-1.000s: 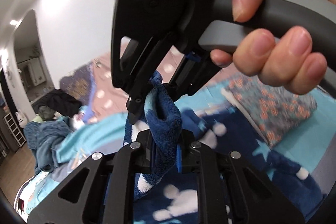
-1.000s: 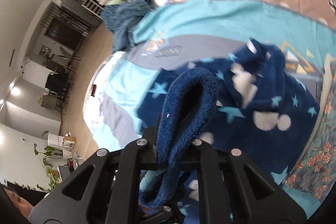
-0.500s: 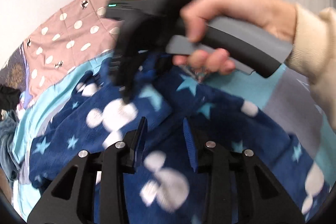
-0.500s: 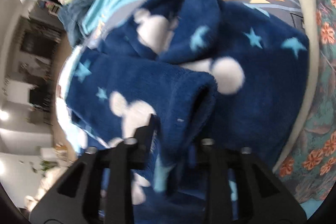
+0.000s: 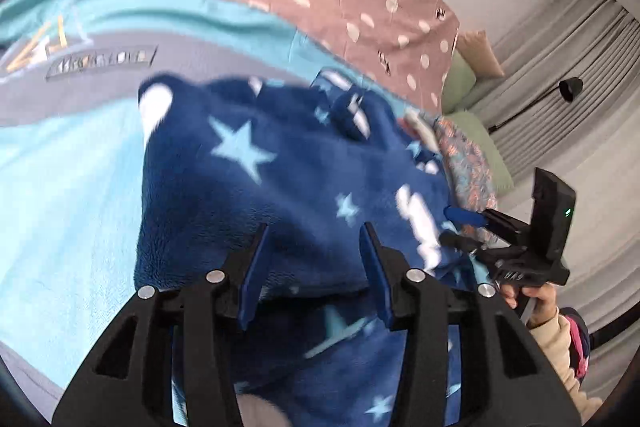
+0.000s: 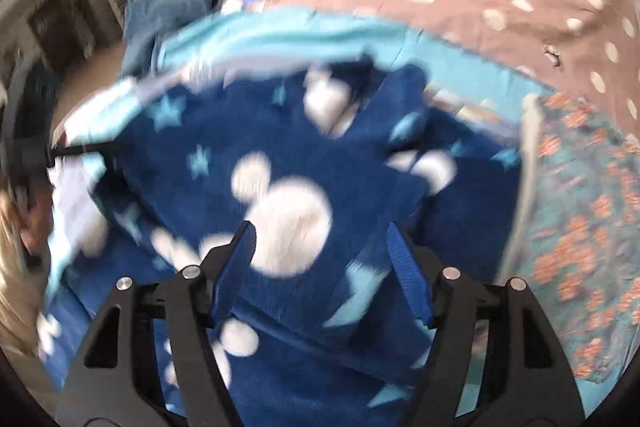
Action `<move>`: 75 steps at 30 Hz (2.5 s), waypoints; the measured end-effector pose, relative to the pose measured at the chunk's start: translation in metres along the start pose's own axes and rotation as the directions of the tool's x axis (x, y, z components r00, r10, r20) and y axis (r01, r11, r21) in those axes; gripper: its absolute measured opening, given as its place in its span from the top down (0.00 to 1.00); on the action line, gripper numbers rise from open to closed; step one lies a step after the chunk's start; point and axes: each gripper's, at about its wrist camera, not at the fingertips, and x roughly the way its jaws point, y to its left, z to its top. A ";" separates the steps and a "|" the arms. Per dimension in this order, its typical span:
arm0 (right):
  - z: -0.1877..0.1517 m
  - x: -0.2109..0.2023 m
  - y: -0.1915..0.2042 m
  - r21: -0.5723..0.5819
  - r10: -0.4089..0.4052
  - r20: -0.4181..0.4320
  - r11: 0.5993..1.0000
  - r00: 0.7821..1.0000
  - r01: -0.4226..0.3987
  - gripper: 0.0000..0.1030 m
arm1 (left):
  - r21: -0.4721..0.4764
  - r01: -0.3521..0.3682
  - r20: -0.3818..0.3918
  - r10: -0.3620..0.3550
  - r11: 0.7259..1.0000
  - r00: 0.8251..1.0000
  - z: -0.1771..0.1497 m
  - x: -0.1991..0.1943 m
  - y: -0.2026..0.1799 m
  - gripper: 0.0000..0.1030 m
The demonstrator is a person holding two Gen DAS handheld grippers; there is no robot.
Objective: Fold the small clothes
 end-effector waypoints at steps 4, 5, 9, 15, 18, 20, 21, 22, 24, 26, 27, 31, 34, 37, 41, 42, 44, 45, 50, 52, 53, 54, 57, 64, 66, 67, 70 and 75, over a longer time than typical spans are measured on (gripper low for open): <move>-0.021 0.013 -0.016 0.072 0.050 0.026 0.996 0.998 -0.051 0.32 | 0.034 -0.011 -0.020 0.012 0.999 1.000 -0.015 0.006 0.010 0.57; -0.020 0.013 -0.019 0.094 0.054 0.018 0.994 0.998 -0.056 0.31 | 0.015 -0.004 -0.021 0.004 1.000 1.000 -0.016 0.002 0.011 0.57; -0.025 -0.016 -0.032 0.182 0.038 0.000 0.983 0.999 -0.037 0.31 | 0.084 -0.072 0.023 0.070 0.994 0.997 -0.018 -0.025 -0.013 0.57; -0.083 -0.125 -0.040 0.258 0.024 0.122 0.965 0.992 -0.055 0.09 | 0.188 -0.144 0.084 0.130 0.972 0.988 -0.064 -0.103 -0.035 0.48; -0.138 -0.154 -0.047 0.368 0.092 0.120 0.921 0.988 -0.130 0.06 | 0.174 -0.144 0.090 0.130 0.974 0.988 -0.096 -0.129 -0.031 0.48; -0.179 -0.159 -0.046 0.439 0.132 0.093 0.884 0.987 -0.160 0.06 | 0.160 -0.141 0.083 0.129 0.977 0.988 -0.123 -0.147 -0.030 0.48; -0.199 -0.160 -0.041 0.462 0.151 0.083 0.870 0.985 -0.173 0.06 | 0.150 -0.133 0.074 0.123 0.980 0.990 -0.135 -0.153 -0.029 0.44; -0.218 -0.161 -0.035 0.478 0.171 0.075 0.858 0.983 -0.185 0.06 | 0.131 -0.120 0.059 0.113 0.984 0.992 -0.152 -0.160 -0.029 0.42; -0.257 -0.163 -0.018 0.508 0.249 0.084 0.823 0.965 -0.257 0.06 | 0.102 -0.103 0.035 0.100 0.989 0.994 -0.177 -0.170 -0.030 0.42; -0.289 -0.165 -0.001 0.534 0.311 0.102 0.784 0.945 -0.316 0.06 | 0.078 -0.077 0.015 0.076 0.994 0.997 -0.198 -0.176 -0.029 0.42; -0.301 -0.165 0.006 0.543 0.325 0.108 0.773 0.940 -0.329 0.06 | 0.064 -0.069 0.004 0.069 0.996 0.998 -0.208 -0.178 -0.029 0.42; -0.342 -0.161 0.026 0.595 0.316 0.092 0.743 0.944 -0.307 0.06 | 0.000 -0.051 -0.013 0.051 0.999 0.999 -0.246 -0.185 -0.026 0.42; -0.351 -0.161 0.038 0.590 0.344 0.126 0.728 0.931 -0.349 0.06 | -0.010 -0.062 -0.026 0.061 0.998 0.998 -0.265 -0.186 -0.027 0.42; -0.347 -0.152 0.049 0.586 0.444 0.139 0.684 0.885 -0.435 0.06 | -0.017 -0.075 -0.035 0.074 0.997 0.997 -0.276 -0.188 -0.029 0.42; -0.337 -0.137 0.047 0.647 0.479 0.148 0.615 0.866 -0.450 0.03 | -0.049 -0.061 -0.054 0.059 0.997 0.997 -0.283 -0.187 -0.027 0.41; -0.336 -0.138 0.043 0.665 0.484 0.175 0.584 0.858 -0.465 0.03 | -0.060 -0.057 -0.062 0.053 0.997 0.997 -0.285 -0.187 -0.025 0.41; -0.333 -0.136 0.036 0.677 0.480 0.211 0.557 0.852 -0.482 0.13 | -0.096 -0.035 -0.076 0.028 0.995 0.997 -0.289 -0.185 -0.021 0.41; -0.333 -0.136 0.036 0.677 0.468 0.208 0.565 0.859 -0.472 0.18 | -0.115 -0.018 -0.079 0.009 0.993 0.997 -0.292 -0.185 -0.018 0.41; -0.344 -0.133 0.031 0.698 0.422 0.186 0.579 0.888 -0.421 0.65 | -0.265 0.108 -0.059 -0.128 0.958 0.990 -0.304 -0.184 0.000 0.41; -0.349 -0.131 0.027 0.711 0.430 0.205 0.552 0.879 -0.436 0.72 | -0.324 0.165 -0.048 -0.191 0.932 0.980 -0.306 -0.179 0.008 0.41; -0.352 -0.128 0.025 0.722 0.439 0.222 0.526 0.871 -0.449 0.75 | -0.344 0.169 -0.052 -0.198 0.924 0.979 -0.307 -0.175 0.011 0.41; -0.354 -0.128 0.024 0.727 0.444 0.231 0.513 0.866 -0.457 0.75 | -0.358 0.172 -0.058 -0.206 0.918 0.977 -0.307 -0.172 0.013 0.41; -0.355 -0.127 0.024 0.721 0.440 0.242 0.515 0.865 -0.464 0.77 | -0.421 0.256 -0.052 -0.305 0.870 0.951 -0.306 -0.161 0.018 0.42; -0.361 -0.131 0.027 0.718 0.429 0.248 0.521 0.868 -0.462 0.85 | -0.466 0.311 -0.049 -0.376 0.828 0.925 -0.305 -0.140 0.008 0.78; -0.360 -0.133 0.027 0.717 0.426 0.259 0.517 0.867 -0.468 0.86 | -0.470 0.322 -0.027 -0.378 0.822 0.926 -0.303 -0.142 0.008 0.87; -0.359 -0.134 0.027 0.715 0.427 0.265 0.514 0.865 -0.473 0.86 | -0.463 0.334 -0.008 -0.381 0.821 0.925 -0.302 -0.145 0.007 0.88; -0.357 -0.140 0.025 0.704 0.435 0.297 0.501 0.850 -0.502 0.87 | -0.449 0.362 0.037 -0.388 0.817 0.921 -0.296 -0.156 0.001 0.89; -0.339 -0.157 0.021 0.668 0.440 0.360 0.494 0.823 -0.556 0.87 | -0.428 0.443 0.104 -0.444 0.788 0.890 -0.281 -0.169 -0.010 0.89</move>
